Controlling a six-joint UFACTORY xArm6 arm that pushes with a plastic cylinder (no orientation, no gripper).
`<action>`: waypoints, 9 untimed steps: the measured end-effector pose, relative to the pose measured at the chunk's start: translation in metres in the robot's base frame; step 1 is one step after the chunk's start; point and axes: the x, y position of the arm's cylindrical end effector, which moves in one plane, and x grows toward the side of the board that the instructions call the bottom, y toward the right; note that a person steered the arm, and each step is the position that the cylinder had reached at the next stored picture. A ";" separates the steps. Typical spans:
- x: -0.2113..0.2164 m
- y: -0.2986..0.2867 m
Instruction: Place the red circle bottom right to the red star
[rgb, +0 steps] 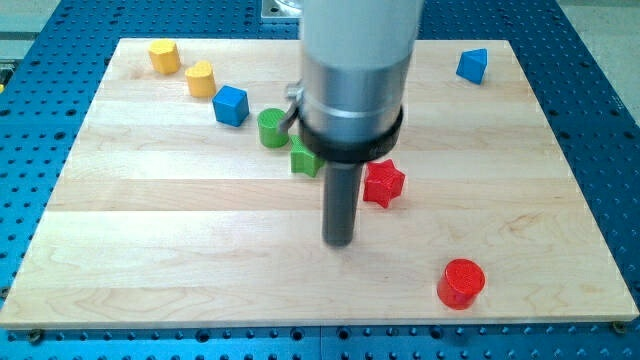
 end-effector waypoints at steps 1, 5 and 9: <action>0.059 0.009; -0.002 0.217; -0.070 0.222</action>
